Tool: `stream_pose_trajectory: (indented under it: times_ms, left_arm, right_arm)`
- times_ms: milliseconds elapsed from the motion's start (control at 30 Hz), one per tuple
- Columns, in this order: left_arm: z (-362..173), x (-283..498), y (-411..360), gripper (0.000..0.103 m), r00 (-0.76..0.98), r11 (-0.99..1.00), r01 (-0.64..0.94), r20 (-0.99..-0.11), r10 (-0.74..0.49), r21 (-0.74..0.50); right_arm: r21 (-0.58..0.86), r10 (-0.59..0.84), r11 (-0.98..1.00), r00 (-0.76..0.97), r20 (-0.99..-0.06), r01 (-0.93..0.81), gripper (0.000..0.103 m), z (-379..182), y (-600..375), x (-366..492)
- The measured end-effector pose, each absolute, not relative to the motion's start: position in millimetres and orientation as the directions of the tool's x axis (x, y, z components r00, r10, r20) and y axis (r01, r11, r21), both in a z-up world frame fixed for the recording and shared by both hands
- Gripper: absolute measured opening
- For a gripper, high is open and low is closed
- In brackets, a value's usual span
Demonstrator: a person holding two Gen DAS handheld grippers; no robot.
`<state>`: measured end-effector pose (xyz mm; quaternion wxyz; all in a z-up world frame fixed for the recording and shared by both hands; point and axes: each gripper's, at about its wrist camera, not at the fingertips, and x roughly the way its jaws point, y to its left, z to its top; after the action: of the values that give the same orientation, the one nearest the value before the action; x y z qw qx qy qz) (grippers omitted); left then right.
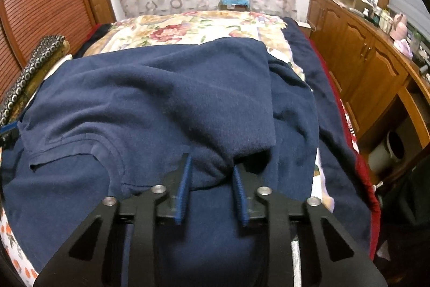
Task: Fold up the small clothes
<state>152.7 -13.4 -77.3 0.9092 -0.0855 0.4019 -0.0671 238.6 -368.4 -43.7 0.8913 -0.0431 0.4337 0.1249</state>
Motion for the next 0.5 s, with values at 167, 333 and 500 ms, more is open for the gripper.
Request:
stream_pose_trajectory:
  times_ms: [167,333,500]
  left_arm:
    - [-85,160,-10,0.008,0.661,0.983,0.031,-0.734,-0.156,-0.182]
    - [-77,148,-8,0.0,0.697,0.986,0.048,-0.701,-0.148,-0.16]
    - [-51,129,-8,0.0,0.769,0.985,0.079,-0.62,-0.157,-0.151]
  right_arm:
    - [0.018,0.19,0.961,0.609,-0.77,-0.277,0.003,-41,-366,237]
    - [0.037,0.225,0.957,0.661,-0.715,-0.286,0.001,-28,-368,227]
    - [0.046,0.251,0.954,0.703,-0.666,-0.297,0.001,-9,-371,217]
